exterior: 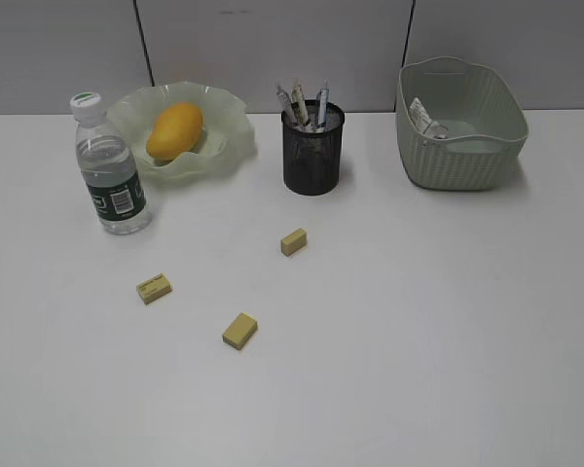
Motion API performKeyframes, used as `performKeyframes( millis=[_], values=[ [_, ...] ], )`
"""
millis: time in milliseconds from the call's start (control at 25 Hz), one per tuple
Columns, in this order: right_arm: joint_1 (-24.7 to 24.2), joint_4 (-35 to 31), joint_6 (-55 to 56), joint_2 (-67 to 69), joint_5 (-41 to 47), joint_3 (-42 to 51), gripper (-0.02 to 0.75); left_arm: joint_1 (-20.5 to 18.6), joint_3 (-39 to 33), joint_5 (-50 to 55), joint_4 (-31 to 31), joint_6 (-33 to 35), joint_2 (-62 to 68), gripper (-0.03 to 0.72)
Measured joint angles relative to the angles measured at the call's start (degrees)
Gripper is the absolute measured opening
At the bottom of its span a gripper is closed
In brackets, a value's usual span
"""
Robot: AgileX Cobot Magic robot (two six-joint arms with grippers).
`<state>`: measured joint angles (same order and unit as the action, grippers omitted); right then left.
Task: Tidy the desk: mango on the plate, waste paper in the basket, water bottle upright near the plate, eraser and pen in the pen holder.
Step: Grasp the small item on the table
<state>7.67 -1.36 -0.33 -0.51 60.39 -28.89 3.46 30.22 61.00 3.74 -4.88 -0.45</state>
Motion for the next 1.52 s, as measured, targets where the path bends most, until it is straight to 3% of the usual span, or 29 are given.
performKeyframes(
  millis=[1000,1080,1280,1400,1520],
  values=[
    [-3.5,0.0,-0.1,0.0,-0.4,0.0,0.435,0.0,0.0,0.0,-0.2,0.0,0.0,0.246],
    [-3.5,0.0,-0.1,0.0,-0.4,0.0,0.435,0.0,0.0,0.0,-0.2,0.0,0.0,0.292],
    [-3.5,0.0,-0.1,0.0,-0.4,0.0,0.434,0.0,0.0,0.0,-0.2,0.0,0.0,0.576],
    [-3.5,0.0,-0.1,0.0,-0.4,0.0,0.434,0.0,0.0,0.0,-0.1,0.0,0.0,0.615],
    [-3.5,0.0,-0.1,0.0,-0.4,0.0,0.434,0.0,0.0,0.0,0.0,0.0,0.0,0.581]
  ],
)
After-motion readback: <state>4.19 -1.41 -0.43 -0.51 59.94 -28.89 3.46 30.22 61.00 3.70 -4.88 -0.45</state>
